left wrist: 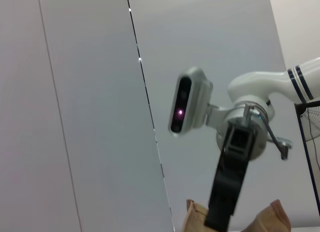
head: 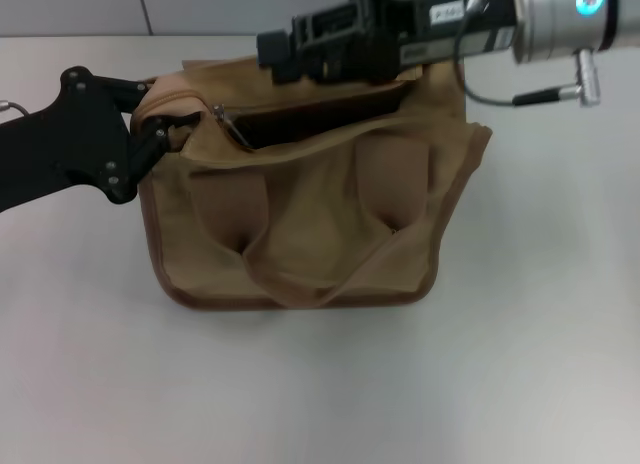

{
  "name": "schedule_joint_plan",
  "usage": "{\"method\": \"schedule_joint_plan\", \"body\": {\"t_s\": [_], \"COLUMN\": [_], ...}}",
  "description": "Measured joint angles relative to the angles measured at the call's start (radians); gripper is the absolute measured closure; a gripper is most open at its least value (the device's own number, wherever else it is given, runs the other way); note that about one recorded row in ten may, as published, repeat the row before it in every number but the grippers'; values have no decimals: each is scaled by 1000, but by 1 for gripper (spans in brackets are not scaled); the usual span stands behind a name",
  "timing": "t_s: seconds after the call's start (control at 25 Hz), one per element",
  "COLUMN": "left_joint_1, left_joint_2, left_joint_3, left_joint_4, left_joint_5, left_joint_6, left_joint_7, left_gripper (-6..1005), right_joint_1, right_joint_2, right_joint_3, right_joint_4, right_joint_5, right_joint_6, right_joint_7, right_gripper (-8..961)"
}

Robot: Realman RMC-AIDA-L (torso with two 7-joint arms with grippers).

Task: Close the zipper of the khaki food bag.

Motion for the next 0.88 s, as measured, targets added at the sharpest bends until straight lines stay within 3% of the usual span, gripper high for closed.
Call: {"method": "schedule_joint_plan", "body": {"t_s": [0.16, 0.44, 0.64, 0.88], "left_joint_1": [-2, -7, -11, -23], "left_joint_2": [0, 6, 7, 8], "left_joint_3": [1, -5, -6, -8], "left_joint_4": [2, 2, 2, -7], "left_joint_5": [-2, -5, -9, -32], "left_joint_6": [-3, -4, -3, -8], "left_joint_7": [0, -5, -11, -47], "left_gripper": [1000, 1000, 1000, 1001], "right_joint_1": [5, -20, -3, -38], "right_joint_2": [3, 4, 9, 47], "right_joint_3": [-1, 1, -6, -95], "right_joint_4": [36, -22, -42, -164], "right_joint_5": [-4, -8, -67, -82], "right_joint_6": [2, 15, 16, 16], "right_joint_7": [6, -43, -180, -468], "right_gripper": [601, 601, 601, 601]}}
